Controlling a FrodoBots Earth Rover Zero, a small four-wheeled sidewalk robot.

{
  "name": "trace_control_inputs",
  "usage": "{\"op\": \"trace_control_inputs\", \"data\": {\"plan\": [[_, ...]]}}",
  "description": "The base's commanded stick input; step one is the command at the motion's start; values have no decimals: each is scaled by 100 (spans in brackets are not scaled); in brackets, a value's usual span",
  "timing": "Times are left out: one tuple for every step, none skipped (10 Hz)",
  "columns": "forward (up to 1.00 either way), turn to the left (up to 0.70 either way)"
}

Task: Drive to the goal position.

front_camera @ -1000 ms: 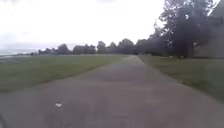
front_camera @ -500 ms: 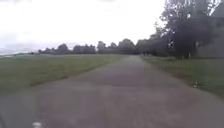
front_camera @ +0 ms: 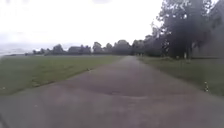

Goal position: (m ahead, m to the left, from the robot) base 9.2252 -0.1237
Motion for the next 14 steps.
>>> {"op": "trace_control_inputs", "data": {"plan": [[100,-27],[100,-27],[100,-27],[100,-27],[100,-27],[100,-27],[100,-27],[100,-22],[100,-14],[100,-6],[100,0],[100,0],[100,0],[100,0]]}}
